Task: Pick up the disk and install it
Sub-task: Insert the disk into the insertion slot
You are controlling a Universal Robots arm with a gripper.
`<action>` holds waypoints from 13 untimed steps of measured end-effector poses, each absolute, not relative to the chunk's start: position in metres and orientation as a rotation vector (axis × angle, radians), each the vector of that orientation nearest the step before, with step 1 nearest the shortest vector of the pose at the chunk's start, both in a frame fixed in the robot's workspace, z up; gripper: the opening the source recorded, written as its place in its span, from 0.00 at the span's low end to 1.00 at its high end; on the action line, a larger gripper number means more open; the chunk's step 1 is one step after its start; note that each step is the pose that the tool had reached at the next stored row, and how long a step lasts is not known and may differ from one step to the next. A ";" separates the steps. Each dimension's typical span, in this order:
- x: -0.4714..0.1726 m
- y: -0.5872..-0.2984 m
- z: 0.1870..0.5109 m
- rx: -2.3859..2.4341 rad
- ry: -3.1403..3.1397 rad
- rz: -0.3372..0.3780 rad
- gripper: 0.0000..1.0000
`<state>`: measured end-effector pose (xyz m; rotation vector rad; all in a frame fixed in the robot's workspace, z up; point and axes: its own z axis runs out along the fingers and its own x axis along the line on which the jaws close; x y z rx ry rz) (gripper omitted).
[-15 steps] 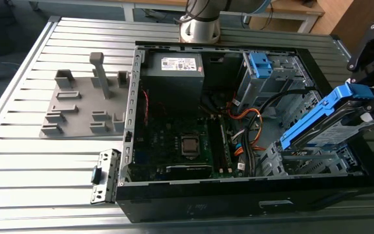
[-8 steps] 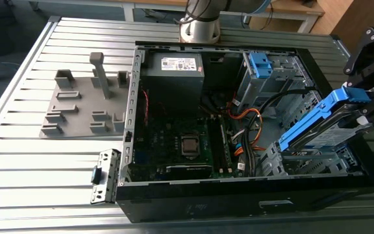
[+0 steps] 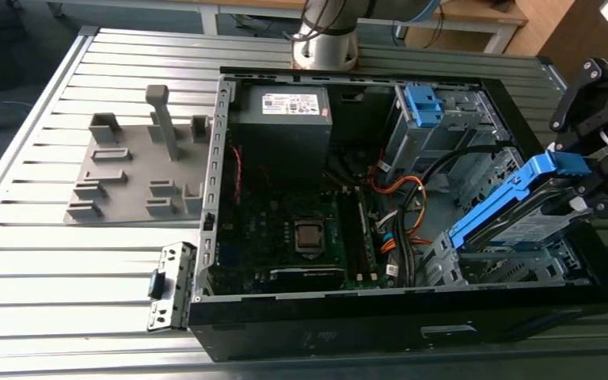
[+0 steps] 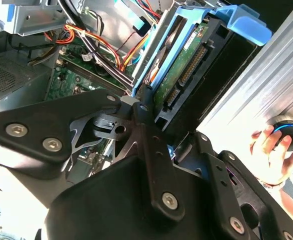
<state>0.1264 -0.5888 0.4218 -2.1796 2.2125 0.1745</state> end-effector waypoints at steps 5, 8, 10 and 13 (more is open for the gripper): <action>0.126 -0.589 0.415 -2.180 2.212 0.175 0.36; 0.126 -0.589 0.409 -2.180 2.212 0.175 0.36; 0.126 -0.589 0.405 -2.180 2.212 0.174 0.36; 0.126 -0.589 0.400 -2.180 2.212 0.175 0.36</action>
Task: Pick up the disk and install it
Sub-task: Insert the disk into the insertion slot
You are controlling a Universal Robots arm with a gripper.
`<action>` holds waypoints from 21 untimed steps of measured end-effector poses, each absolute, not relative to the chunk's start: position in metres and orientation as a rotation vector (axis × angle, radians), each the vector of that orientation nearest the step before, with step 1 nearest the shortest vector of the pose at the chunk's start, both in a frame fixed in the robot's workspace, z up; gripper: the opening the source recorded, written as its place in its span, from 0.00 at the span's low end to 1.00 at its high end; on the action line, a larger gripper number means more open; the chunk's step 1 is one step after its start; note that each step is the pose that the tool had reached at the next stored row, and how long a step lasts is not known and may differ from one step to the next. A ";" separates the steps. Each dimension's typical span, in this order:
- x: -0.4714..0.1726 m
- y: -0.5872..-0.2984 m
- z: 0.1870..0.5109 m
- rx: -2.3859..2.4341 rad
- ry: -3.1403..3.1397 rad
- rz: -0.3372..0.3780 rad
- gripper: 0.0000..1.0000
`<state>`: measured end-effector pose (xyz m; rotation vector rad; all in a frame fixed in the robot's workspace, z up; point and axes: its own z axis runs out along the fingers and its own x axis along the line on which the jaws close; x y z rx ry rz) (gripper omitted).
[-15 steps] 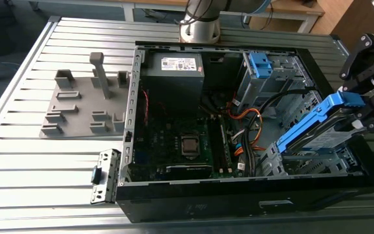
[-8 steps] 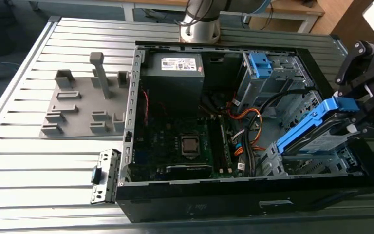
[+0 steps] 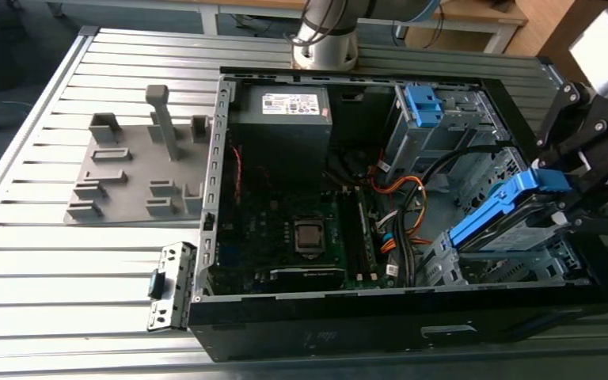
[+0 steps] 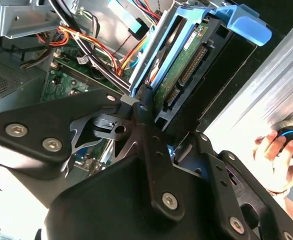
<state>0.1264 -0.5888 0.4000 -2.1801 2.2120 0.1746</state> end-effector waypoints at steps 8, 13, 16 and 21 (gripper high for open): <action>0.126 -0.589 0.395 -2.180 2.212 0.174 0.36; 0.126 -0.589 0.395 -2.180 2.212 0.174 0.44; 0.126 -0.589 0.395 -2.180 2.212 0.175 0.44; 0.126 -0.589 0.394 -2.180 2.212 0.174 0.30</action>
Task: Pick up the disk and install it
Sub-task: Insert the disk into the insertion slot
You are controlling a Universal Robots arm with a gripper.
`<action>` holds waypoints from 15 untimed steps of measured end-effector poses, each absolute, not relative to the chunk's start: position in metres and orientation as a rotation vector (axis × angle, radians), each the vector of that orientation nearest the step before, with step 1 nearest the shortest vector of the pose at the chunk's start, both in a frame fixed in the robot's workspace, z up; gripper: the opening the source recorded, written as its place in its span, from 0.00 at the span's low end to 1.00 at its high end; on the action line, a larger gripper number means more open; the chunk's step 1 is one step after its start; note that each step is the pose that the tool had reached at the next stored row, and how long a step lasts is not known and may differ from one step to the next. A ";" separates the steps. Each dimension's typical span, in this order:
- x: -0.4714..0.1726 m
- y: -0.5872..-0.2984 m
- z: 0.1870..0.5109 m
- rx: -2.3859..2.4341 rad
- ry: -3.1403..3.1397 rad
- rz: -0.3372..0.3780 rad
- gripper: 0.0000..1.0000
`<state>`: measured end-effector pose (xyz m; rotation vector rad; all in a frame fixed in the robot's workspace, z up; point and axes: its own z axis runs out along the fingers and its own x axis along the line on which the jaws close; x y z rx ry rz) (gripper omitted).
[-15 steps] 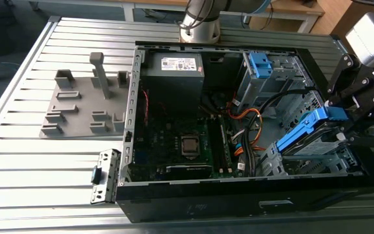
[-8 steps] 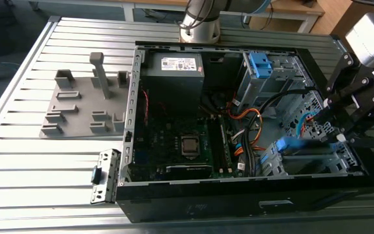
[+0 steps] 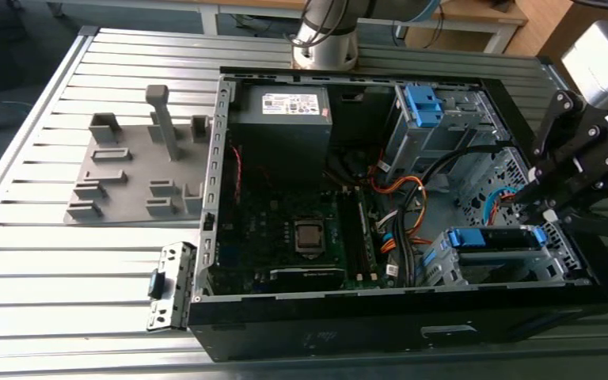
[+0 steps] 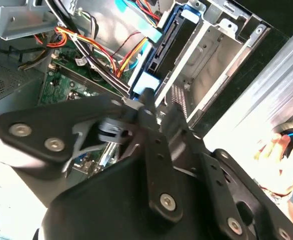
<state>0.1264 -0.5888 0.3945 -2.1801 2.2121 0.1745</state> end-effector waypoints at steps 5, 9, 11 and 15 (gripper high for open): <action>0.126 -0.589 0.394 -2.180 2.212 0.174 0.13; 0.126 -0.589 0.394 -2.180 2.212 0.175 0.11; 0.126 -0.589 0.394 -2.180 2.212 0.174 0.11; 0.126 -0.589 0.394 -2.180 2.212 0.174 0.11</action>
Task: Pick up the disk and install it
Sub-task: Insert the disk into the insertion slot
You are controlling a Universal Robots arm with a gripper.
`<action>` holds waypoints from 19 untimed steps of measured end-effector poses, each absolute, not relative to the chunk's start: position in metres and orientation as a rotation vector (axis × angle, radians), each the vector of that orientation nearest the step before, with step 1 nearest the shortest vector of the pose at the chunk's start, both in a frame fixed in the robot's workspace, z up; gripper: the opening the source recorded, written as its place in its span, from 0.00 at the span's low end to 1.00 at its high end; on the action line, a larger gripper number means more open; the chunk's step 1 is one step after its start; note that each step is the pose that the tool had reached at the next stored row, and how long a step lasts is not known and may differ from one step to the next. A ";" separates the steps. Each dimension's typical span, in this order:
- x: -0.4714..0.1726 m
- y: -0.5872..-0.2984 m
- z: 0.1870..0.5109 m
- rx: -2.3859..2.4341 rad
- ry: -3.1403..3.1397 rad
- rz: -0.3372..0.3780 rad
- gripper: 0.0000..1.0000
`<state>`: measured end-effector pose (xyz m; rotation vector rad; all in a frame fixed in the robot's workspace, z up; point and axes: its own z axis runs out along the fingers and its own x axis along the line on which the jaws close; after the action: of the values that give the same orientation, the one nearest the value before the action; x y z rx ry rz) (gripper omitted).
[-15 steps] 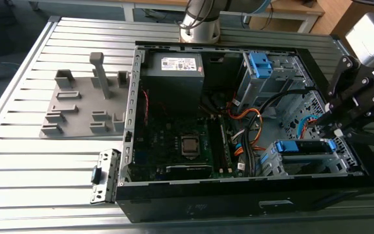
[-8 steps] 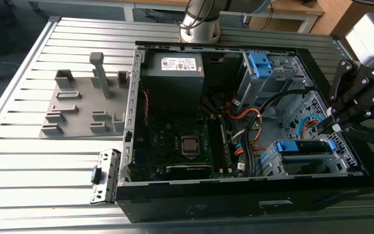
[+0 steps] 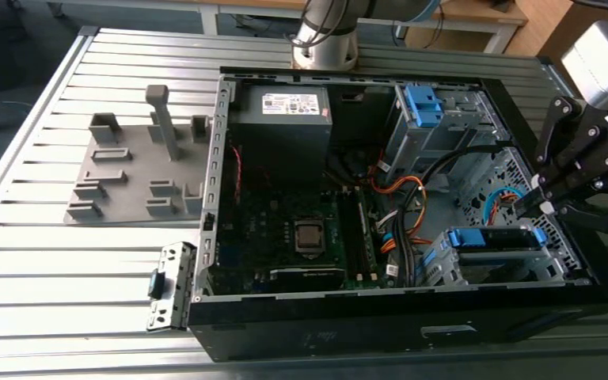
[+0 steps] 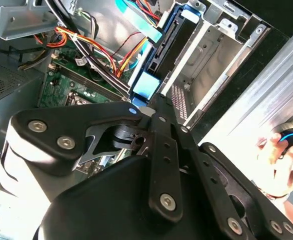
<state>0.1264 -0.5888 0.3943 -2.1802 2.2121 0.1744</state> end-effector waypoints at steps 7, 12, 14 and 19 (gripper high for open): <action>0.137 -0.588 0.386 -2.182 2.211 0.175 0.11; 0.153 -0.585 0.377 -2.183 2.211 0.176 0.11; 0.159 -0.584 0.374 -2.182 2.211 0.176 0.11; 0.172 -0.580 0.371 -2.183 2.211 0.176 0.11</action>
<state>0.1722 -0.5805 0.3705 -2.1828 2.2112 0.1757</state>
